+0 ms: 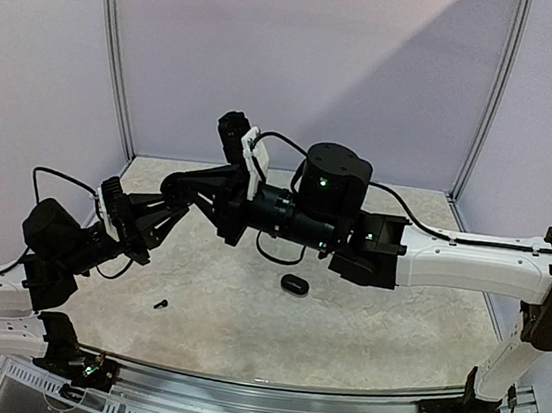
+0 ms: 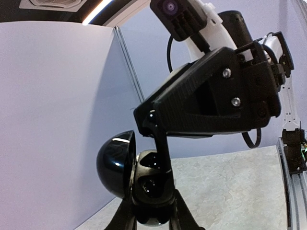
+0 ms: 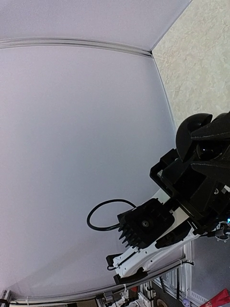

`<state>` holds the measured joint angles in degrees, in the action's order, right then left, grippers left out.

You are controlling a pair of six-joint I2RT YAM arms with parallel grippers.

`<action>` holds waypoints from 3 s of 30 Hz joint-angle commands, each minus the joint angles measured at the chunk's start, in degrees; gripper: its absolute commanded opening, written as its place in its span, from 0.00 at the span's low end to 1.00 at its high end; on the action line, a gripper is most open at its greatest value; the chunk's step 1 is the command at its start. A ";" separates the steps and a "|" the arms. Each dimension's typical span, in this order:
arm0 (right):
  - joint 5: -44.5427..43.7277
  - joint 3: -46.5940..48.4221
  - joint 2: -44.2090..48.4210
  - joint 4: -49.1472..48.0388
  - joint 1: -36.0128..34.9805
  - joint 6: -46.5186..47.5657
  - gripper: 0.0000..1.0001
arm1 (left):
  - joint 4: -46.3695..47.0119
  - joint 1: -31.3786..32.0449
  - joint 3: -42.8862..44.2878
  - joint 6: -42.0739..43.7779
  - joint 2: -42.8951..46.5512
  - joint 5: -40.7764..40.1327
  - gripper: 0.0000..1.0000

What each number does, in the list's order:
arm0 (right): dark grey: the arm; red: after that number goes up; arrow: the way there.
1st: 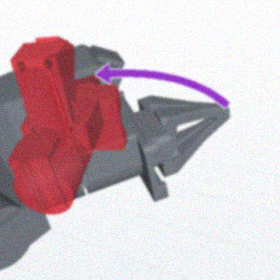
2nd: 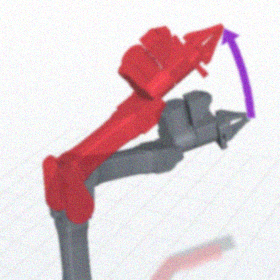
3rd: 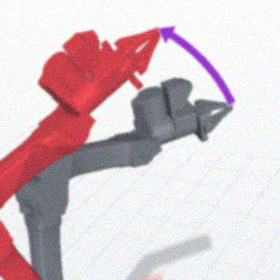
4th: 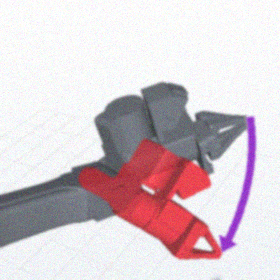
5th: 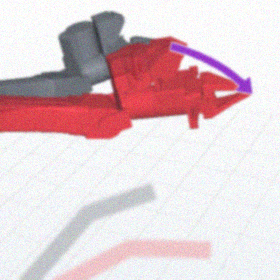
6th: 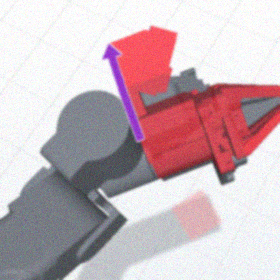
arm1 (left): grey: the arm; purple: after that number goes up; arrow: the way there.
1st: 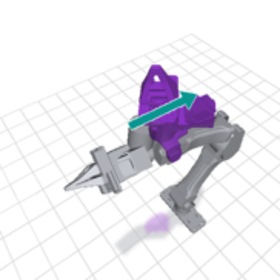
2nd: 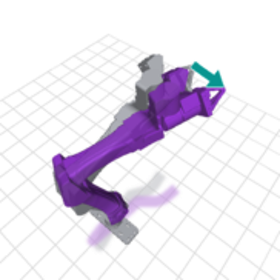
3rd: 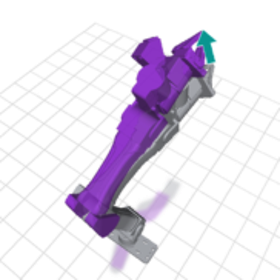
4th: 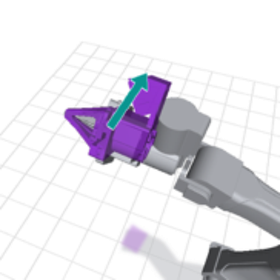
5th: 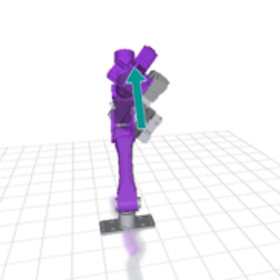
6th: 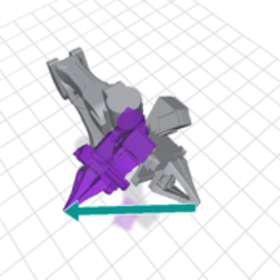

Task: Insert the wireless bluetooth earbuds into the charging case
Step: Insert the right earbud into the right side groove of the charging case, then move the left earbud to the corner of the board.

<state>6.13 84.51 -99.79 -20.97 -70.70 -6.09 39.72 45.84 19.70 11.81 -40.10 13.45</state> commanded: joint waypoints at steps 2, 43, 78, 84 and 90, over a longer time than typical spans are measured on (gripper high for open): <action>-1.00 0.53 3.42 2.27 0.58 2.07 0.00 | 0.44 0.12 -0.46 -1.09 0.18 0.93 0.00; -0.76 -1.35 1.17 7.17 0.76 4.07 0.03 | 2.50 -0.27 1.38 -5.03 -0.60 1.57 0.00; -9.63 3.61 6.77 16.34 5.24 -7.22 0.57 | -14.66 -2.83 4.75 -19.01 2.79 -8.80 0.00; -15.50 16.73 -5.36 37.99 5.70 -15.19 0.58 | -25.06 -8.38 7.37 -23.02 5.53 -14.22 0.00; -10.02 28.57 -22.04 45.60 4.81 -20.92 0.56 | -33.97 -14.07 9.71 -21.59 9.11 -20.37 0.00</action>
<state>-6.31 109.49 -112.09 13.17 -65.01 -21.19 14.22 35.00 27.22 -9.67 -33.23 -1.50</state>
